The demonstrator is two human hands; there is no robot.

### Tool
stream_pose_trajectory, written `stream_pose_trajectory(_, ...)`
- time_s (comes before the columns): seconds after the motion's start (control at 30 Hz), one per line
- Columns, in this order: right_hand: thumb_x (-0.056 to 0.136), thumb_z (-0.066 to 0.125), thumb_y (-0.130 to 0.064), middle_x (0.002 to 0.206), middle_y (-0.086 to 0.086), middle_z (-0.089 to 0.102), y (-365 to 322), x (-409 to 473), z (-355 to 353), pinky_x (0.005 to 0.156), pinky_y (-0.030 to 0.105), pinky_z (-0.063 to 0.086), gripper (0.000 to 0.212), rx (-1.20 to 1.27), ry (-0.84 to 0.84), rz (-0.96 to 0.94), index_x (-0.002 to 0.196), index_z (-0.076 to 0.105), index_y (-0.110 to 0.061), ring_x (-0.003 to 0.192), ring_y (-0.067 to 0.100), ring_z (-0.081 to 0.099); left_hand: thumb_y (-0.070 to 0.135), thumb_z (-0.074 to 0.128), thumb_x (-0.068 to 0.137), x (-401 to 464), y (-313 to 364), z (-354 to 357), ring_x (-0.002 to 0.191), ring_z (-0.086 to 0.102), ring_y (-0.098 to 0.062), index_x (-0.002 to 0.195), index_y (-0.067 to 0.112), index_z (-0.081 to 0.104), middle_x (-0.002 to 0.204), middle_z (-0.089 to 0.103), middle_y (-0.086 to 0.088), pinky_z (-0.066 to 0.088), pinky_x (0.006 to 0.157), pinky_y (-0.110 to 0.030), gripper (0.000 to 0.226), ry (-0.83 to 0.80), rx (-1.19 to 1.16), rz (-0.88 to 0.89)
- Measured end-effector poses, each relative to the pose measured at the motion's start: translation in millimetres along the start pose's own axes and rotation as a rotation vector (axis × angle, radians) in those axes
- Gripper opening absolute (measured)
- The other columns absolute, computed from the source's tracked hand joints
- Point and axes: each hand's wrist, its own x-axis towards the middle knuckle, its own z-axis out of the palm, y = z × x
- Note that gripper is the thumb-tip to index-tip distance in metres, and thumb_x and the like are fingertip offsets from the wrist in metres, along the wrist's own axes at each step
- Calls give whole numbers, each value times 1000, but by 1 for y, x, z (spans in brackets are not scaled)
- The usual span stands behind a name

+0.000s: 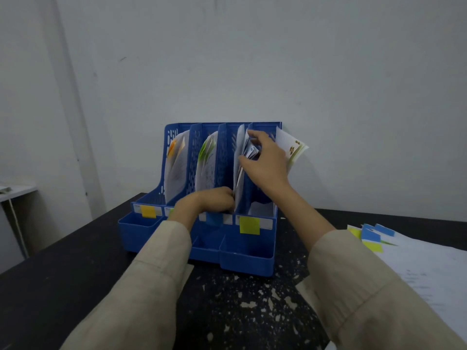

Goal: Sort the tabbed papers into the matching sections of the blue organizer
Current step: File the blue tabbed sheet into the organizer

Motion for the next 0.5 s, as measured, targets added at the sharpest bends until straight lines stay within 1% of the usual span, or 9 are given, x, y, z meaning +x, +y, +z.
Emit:
stream_pose_trajectory(0.07,82,65,-7,131,10,54,1,-2,-2,79,8,34,62,-18,-18,-4,139,41,-12,120,20,51,-7,45,81,-6,-2,-5,80,43,-25,89,4,52,86,50,-15,36,71,-34,16,60,-200,43)
stream_pose_trajectory(0.13,81,65,-2,124,12,59,2,-5,-4,72,9,35,67,-30,-19,-2,141,39,-12,110,24,57,-8,42,80,-9,-1,-5,83,45,-27,104,6,55,89,52,-17,38,75,-39,30,130,-420,119)
stream_pose_trajectory(0.2,80,64,-1,115,13,63,3,-8,-5,67,11,38,67,-34,-4,6,141,39,-12,98,25,61,0,45,81,-9,6,-3,84,48,-25,117,16,55,87,54,-13,42,83,-39,40,226,-588,190)
stream_pose_trajectory(0.23,80,63,-1,113,11,63,4,-9,-4,67,11,39,64,-30,6,8,139,41,-12,95,24,61,6,47,83,-8,10,-2,86,49,-22,124,21,52,89,53,-11,41,84,-37,44,282,-656,220)
stream_pose_trajectory(0.27,80,62,-1,111,9,63,5,-10,-3,69,12,40,60,-24,16,9,137,44,-11,93,22,61,13,49,86,-4,11,-2,92,49,-20,134,21,46,96,54,-9,40,86,-34,48,344,-699,249)
stream_pose_trajectory(0.33,82,59,-1,104,4,62,8,-10,-2,70,12,40,49,-6,28,11,129,50,-9,90,17,59,29,50,92,2,9,-1,105,54,-15,142,21,39,115,58,-2,43,95,-33,52,485,-621,320)
stream_pose_trajectory(0.37,83,58,-1,103,4,63,9,-10,-1,68,10,40,43,-2,32,11,125,52,-9,89,16,58,33,50,94,3,6,0,107,56,-13,140,23,41,118,60,1,45,97,-36,48,525,-528,368)
stream_pose_trajectory(0.43,84,57,-2,104,6,64,10,-9,-2,61,3,38,40,-23,32,6,123,54,-9,80,11,55,30,43,99,6,3,3,104,59,-14,137,24,46,114,63,1,48,96,-42,38,575,-406,439)
stream_pose_trajectory(0.5,83,56,-1,101,9,64,10,-8,-2,57,1,37,47,-49,12,3,128,52,-13,67,6,50,24,37,102,7,1,6,106,59,-21,140,18,42,119,62,-9,48,96,-46,39,655,-352,425)
